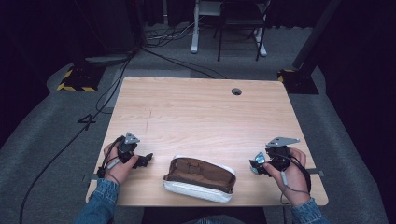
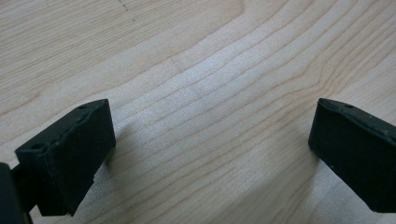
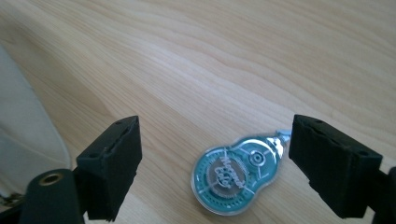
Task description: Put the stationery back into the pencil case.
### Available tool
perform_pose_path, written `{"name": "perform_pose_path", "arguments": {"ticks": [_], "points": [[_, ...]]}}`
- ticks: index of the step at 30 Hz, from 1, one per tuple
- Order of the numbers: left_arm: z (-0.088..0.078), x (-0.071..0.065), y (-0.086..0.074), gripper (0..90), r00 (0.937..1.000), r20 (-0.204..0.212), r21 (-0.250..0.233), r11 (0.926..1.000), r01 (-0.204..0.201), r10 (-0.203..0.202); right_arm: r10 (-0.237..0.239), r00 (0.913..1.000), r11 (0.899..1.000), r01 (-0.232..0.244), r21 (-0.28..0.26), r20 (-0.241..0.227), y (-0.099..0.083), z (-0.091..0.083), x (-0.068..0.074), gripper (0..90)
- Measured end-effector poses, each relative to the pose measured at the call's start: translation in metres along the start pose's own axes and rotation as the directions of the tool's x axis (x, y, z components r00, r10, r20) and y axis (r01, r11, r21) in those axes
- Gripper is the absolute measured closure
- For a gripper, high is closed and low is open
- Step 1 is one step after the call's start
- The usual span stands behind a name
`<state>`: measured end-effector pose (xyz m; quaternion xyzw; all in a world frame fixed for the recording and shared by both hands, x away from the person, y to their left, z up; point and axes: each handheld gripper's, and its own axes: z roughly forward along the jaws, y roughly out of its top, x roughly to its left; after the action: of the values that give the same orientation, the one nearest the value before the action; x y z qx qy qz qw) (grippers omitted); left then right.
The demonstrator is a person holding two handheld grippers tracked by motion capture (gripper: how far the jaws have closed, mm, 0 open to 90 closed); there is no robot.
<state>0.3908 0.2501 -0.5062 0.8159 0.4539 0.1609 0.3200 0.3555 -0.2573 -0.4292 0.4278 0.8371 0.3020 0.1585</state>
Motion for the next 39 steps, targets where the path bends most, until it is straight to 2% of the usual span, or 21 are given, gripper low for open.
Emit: {"name": "perform_pose_path", "arguments": {"ticks": [5, 14, 18, 21, 27, 39], "points": [[0.0, 0.0, 0.0, 0.6, 1.0, 0.0, 0.0, 1.0, 0.001, -0.001, 0.026, 0.9989, 0.998, -0.028, 0.063, 0.039, -0.008, 0.011, -0.006, 17.2], [0.0, 0.0, 0.0, 0.6, 1.0, 0.0, 0.0, 1.0, -0.001, 0.001, 0.056, 0.9968, 0.987, -0.064, 0.146, 0.056, -0.017, 0.027, -0.011, 16.9], [0.0, 0.0, 0.0, 0.6, 1.0, 0.0, 0.0, 1.0, -0.001, 0.001, 0.067, 0.9967, 0.98, -0.075, 0.186, 0.046, -0.02, 0.038, -0.011, 17.1], [0.0, 0.0, 0.0, 0.6, 1.0, 0.0, 0.001, 1.0, -0.002, 0.002, 0.076, 0.9962, 0.977, -0.083, 0.196, 0.041, -0.021, 0.043, -0.011, 17.2], [0.0, 0.0, 0.0, 0.6, 1.0, 0.0, 0.001, 1.0, -0.001, 0.001, 0.089, 0.994, 0.971, -0.1, 0.216, 0.064, -0.019, 0.049, -0.011, 17.0], [0.0, 0.0, 0.0, 0.6, 1.0, -0.002, 0.003, 1.0, -0.006, 0.006, 0.1, 0.9912, 0.973, -0.115, 0.2, 0.087, -0.014, 0.056, -0.009, 12.5]]}}
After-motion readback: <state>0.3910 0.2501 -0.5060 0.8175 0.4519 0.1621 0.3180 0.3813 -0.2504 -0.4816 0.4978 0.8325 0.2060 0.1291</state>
